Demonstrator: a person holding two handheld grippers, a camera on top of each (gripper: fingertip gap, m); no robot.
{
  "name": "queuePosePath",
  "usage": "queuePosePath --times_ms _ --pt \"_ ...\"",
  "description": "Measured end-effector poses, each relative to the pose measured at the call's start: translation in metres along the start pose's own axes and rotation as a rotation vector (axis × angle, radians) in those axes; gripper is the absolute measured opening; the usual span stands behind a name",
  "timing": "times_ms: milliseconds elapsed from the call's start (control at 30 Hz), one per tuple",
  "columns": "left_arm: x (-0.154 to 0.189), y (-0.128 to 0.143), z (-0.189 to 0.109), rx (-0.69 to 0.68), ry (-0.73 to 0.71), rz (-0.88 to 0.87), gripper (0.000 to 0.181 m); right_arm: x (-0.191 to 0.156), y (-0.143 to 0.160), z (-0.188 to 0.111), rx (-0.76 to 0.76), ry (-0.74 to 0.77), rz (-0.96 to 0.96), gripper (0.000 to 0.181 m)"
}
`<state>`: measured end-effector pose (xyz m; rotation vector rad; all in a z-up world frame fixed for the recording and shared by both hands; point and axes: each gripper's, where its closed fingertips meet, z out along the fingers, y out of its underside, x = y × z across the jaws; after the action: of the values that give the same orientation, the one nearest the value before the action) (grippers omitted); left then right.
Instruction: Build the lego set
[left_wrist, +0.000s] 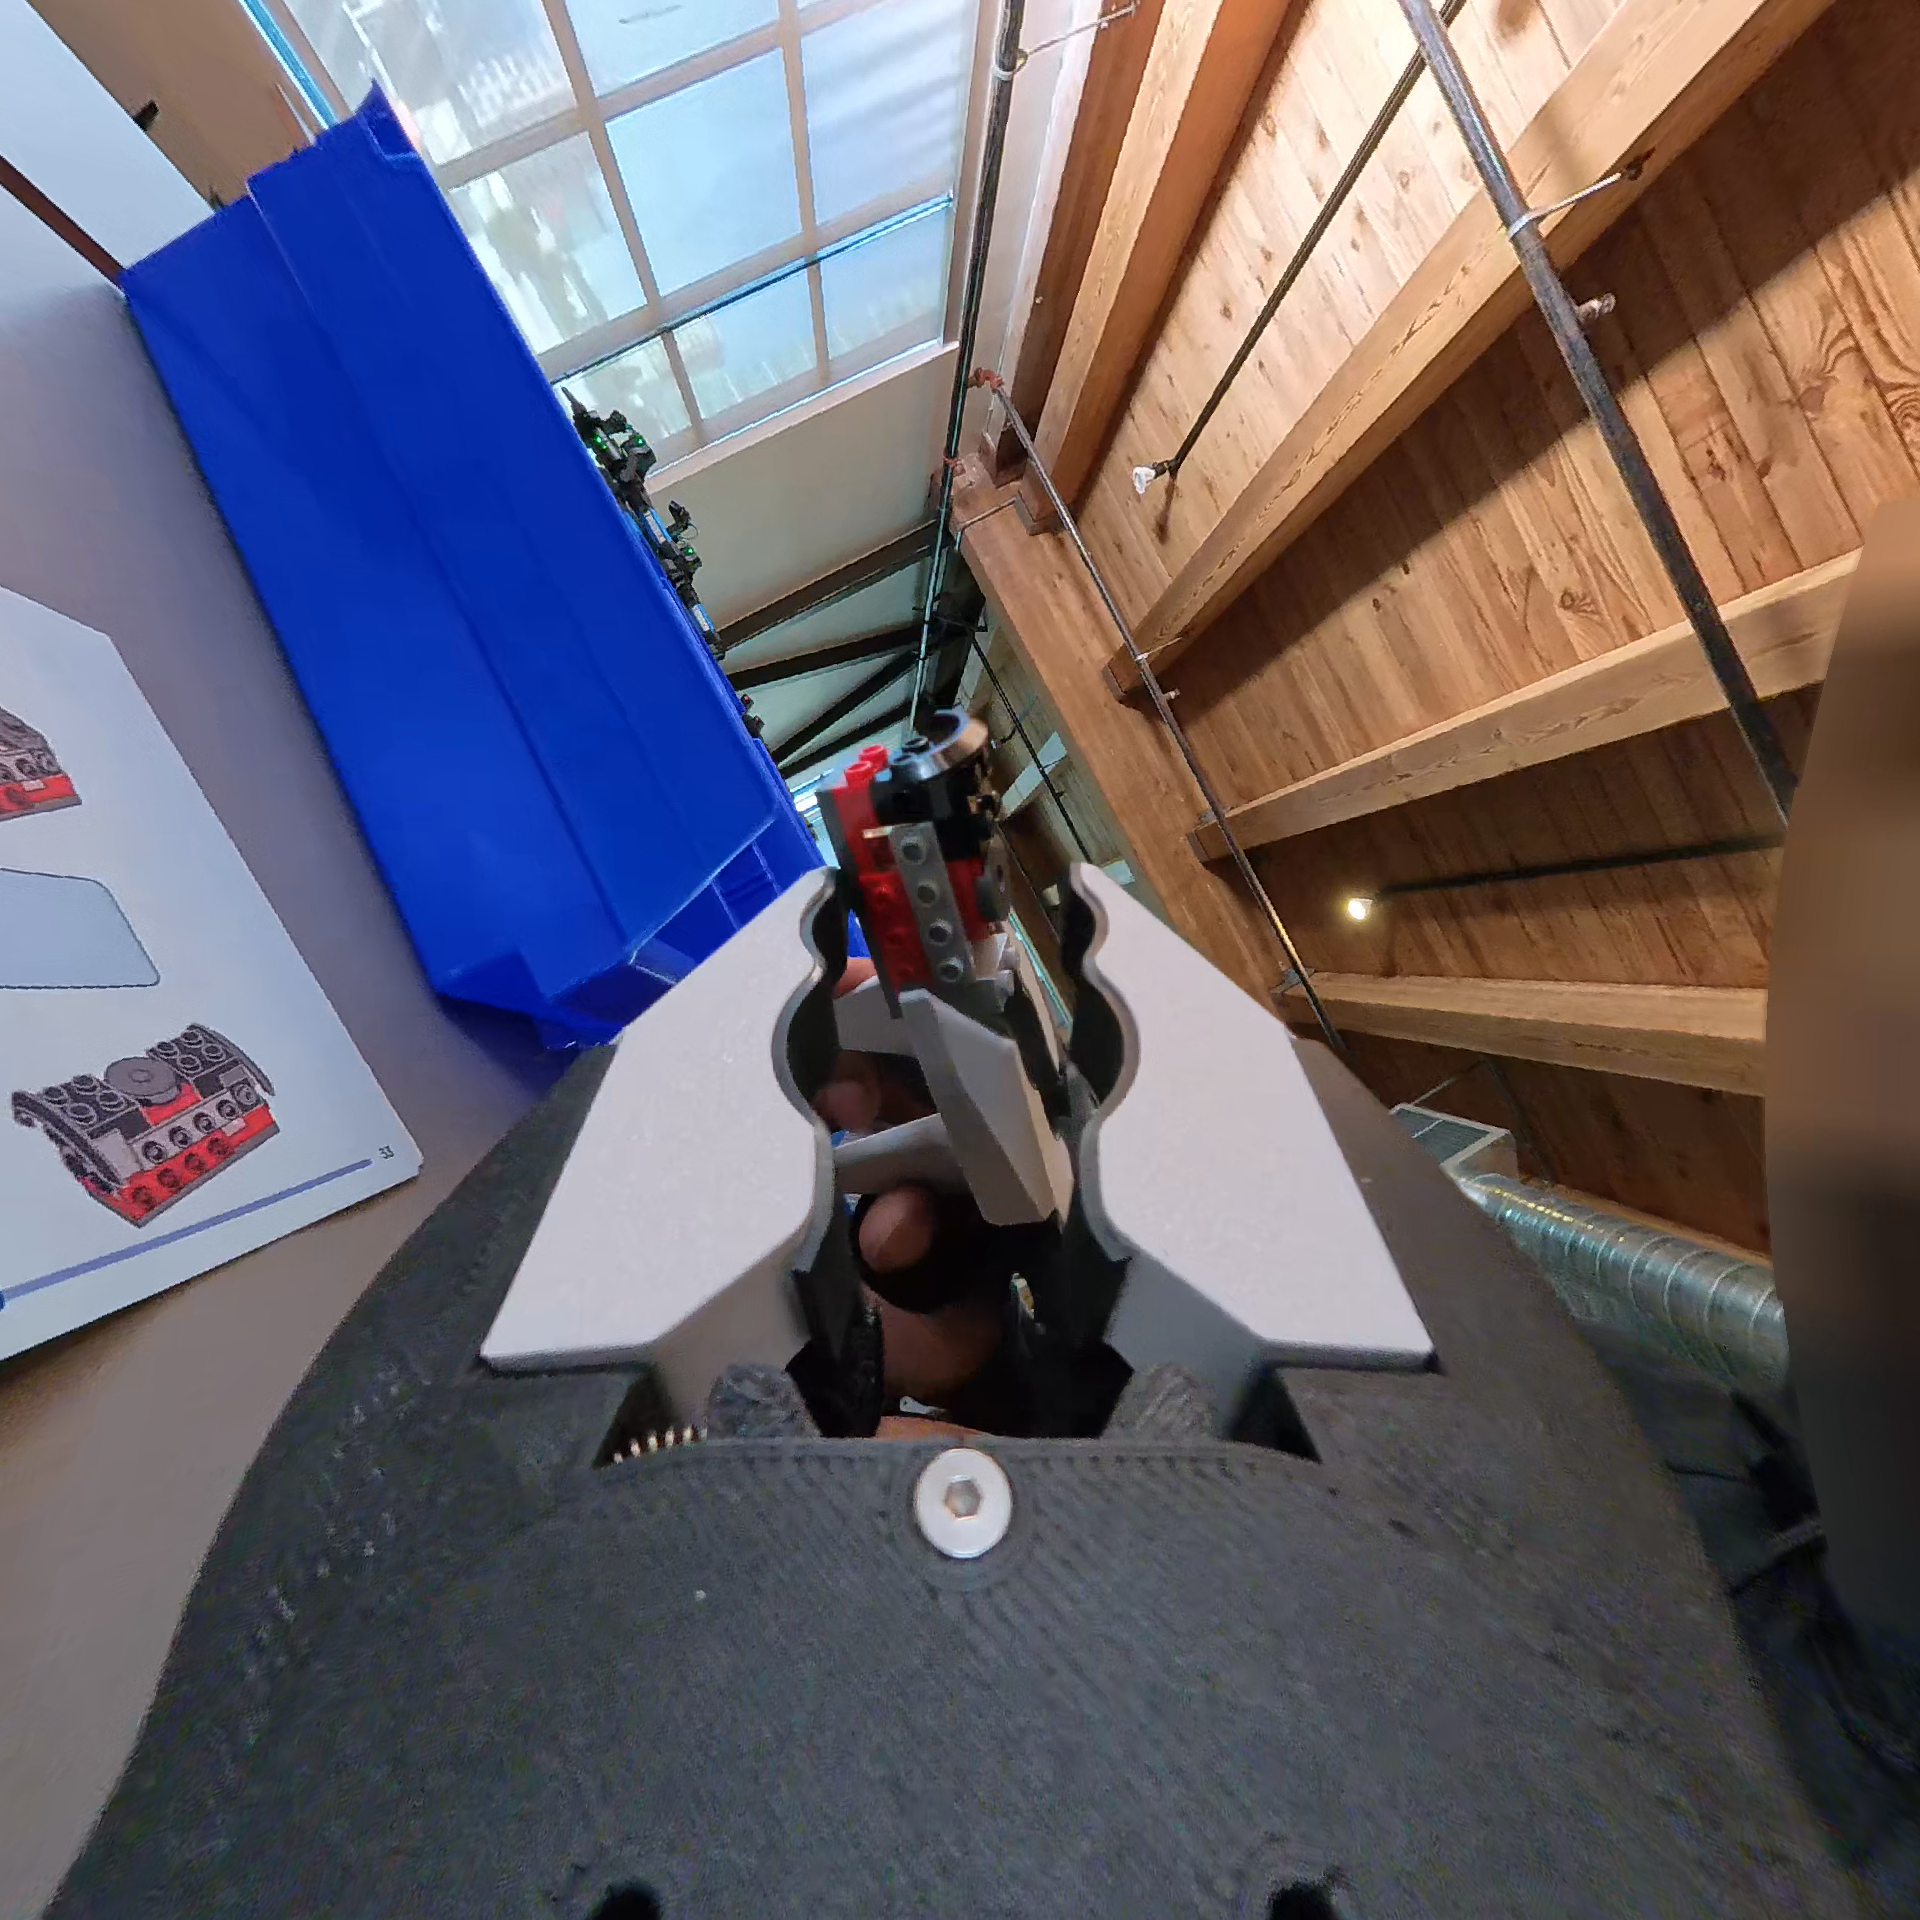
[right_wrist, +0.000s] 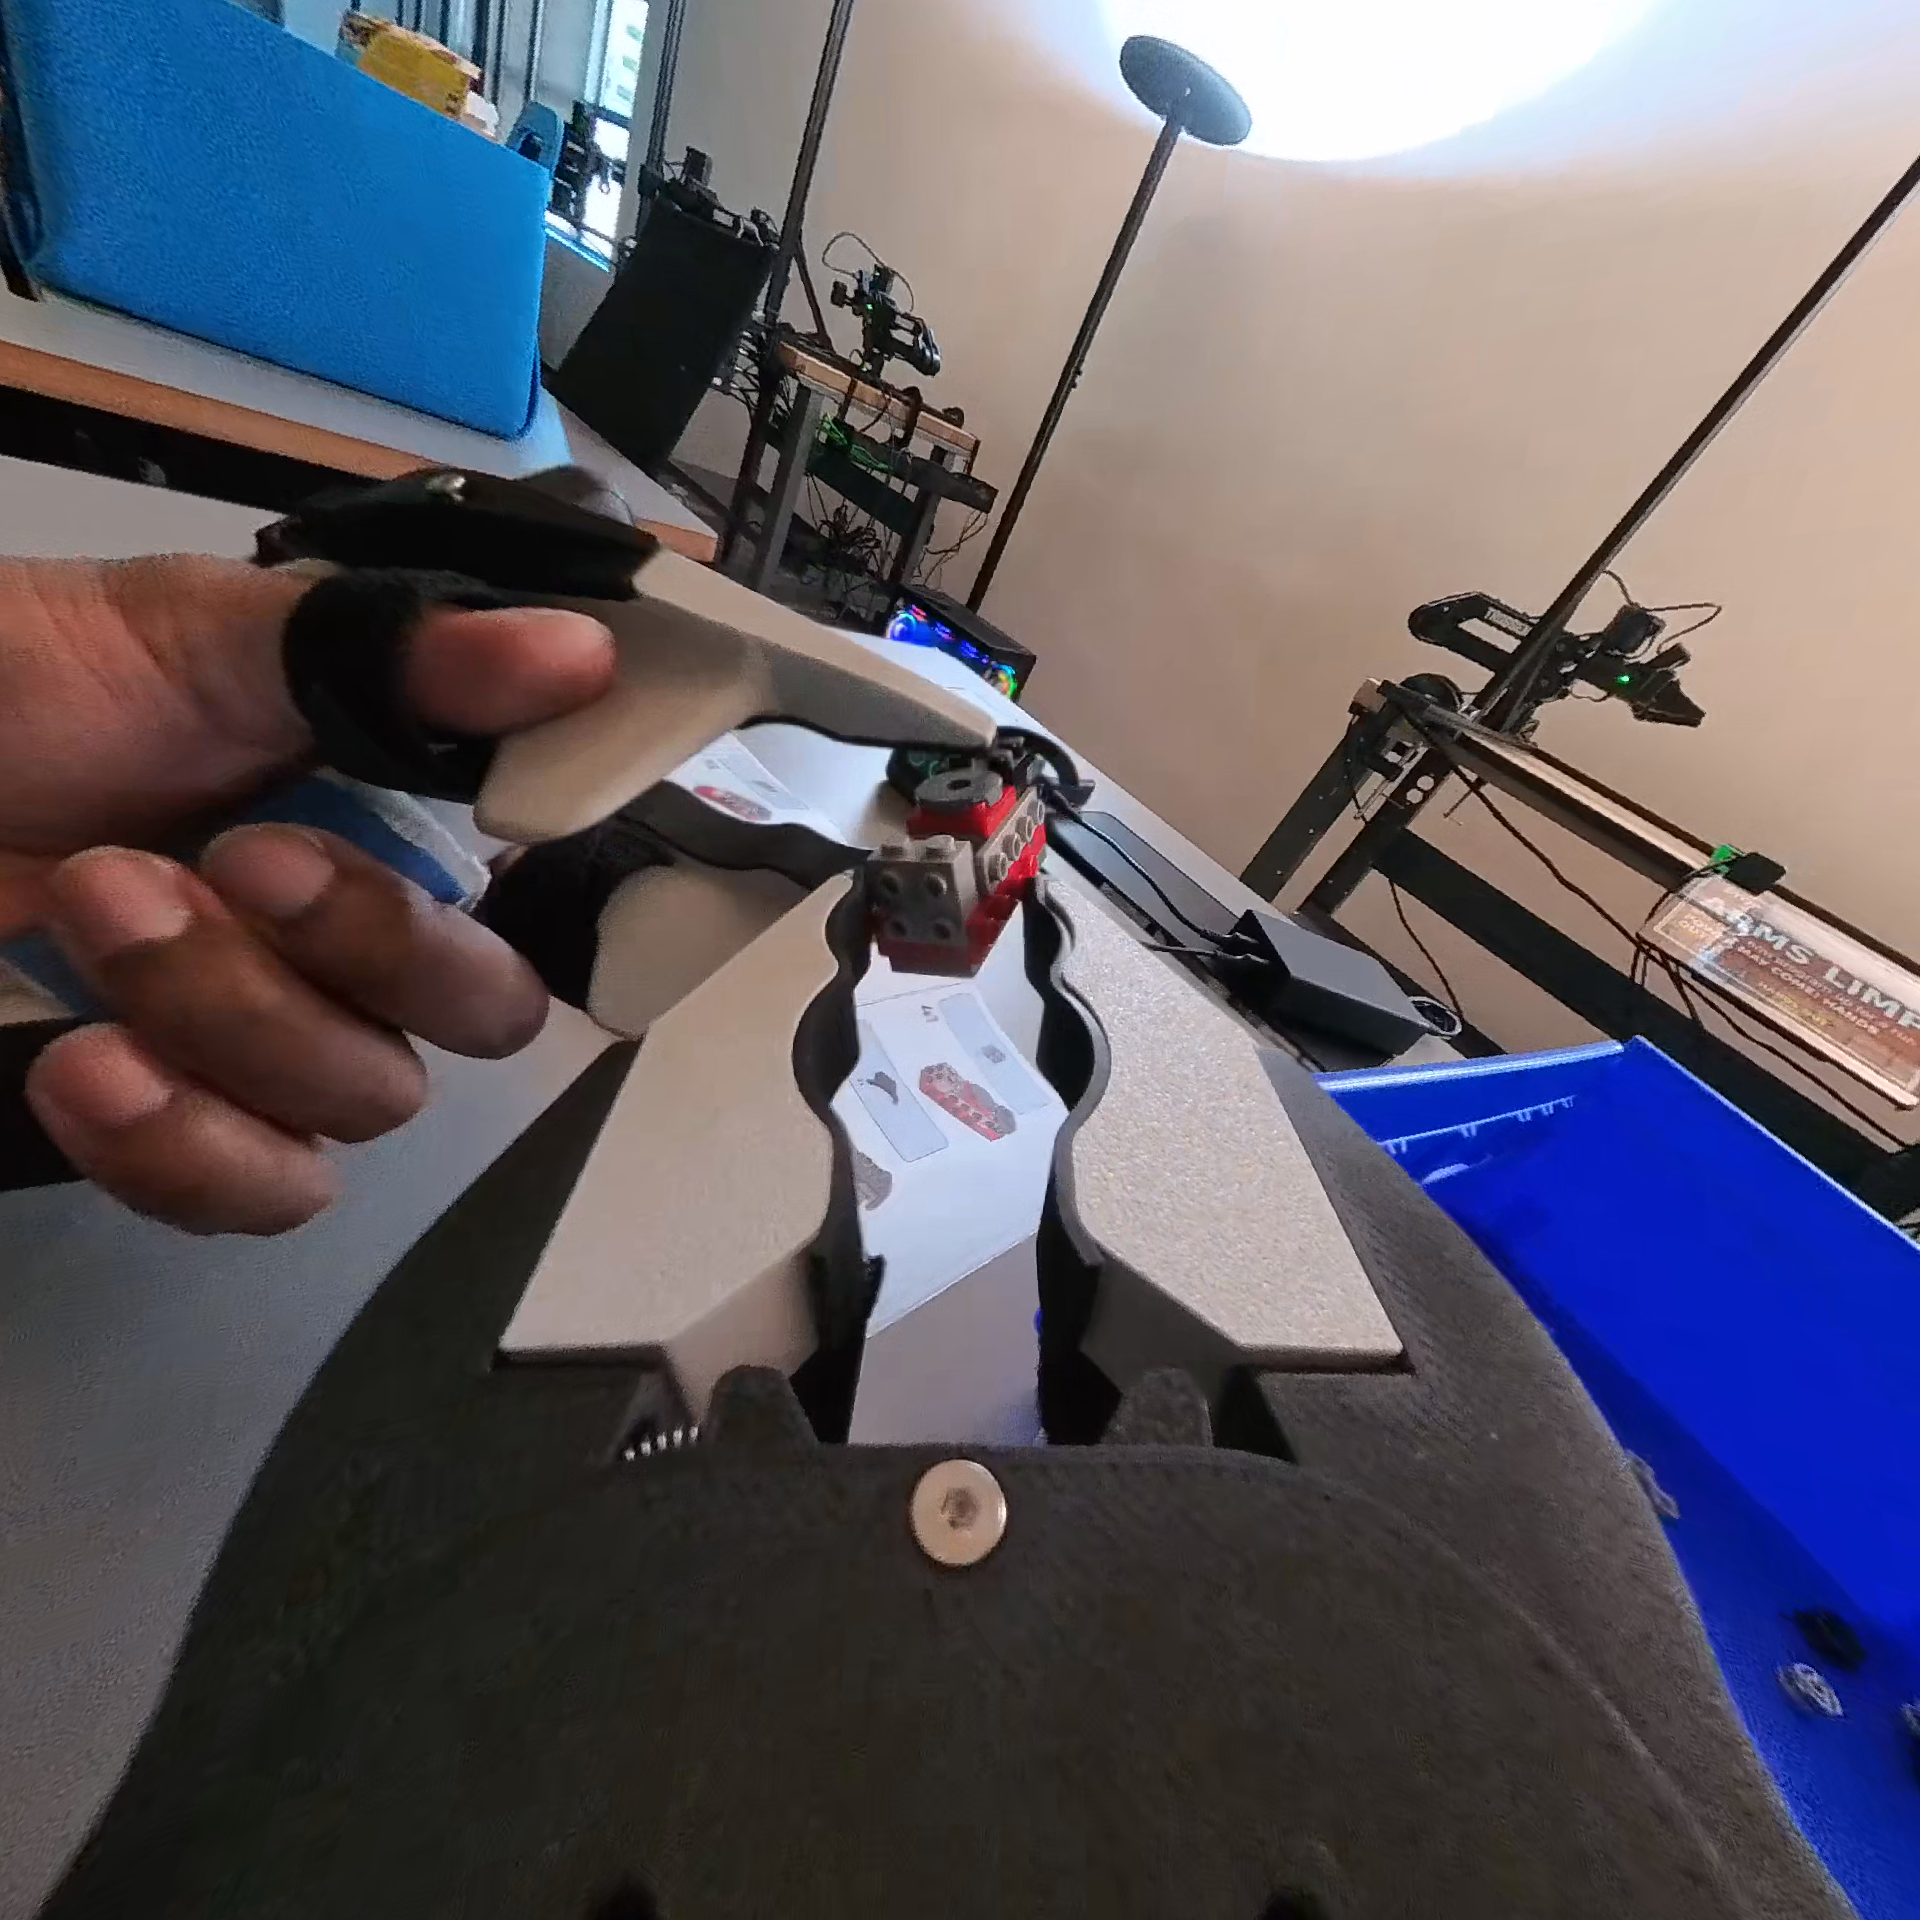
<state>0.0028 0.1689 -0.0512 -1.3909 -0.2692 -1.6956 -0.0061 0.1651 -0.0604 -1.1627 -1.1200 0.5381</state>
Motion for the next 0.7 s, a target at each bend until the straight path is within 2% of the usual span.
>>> queuePosePath --times_ms 267,433,600,700 --pt "0.001 -0.008 -0.003 0.007 0.007 -0.026 0.039 -0.011 -0.011 -0.003 0.083 -0.122 0.128 0.029" --pt "0.008 -0.002 -0.002 -0.055 0.049 -0.031 0.032 -0.01 -0.014 -0.006 0.107 -0.165 0.212 0.029" --pt "0.008 -0.002 -0.002 -0.046 0.049 -0.014 0.03 -0.012 -0.009 -0.008 0.059 -0.202 0.234 0.031" --pt "0.003 -0.019 -0.009 0.025 0.025 -0.017 0.03 -0.013 -0.005 -0.011 0.007 -0.238 0.237 0.042"
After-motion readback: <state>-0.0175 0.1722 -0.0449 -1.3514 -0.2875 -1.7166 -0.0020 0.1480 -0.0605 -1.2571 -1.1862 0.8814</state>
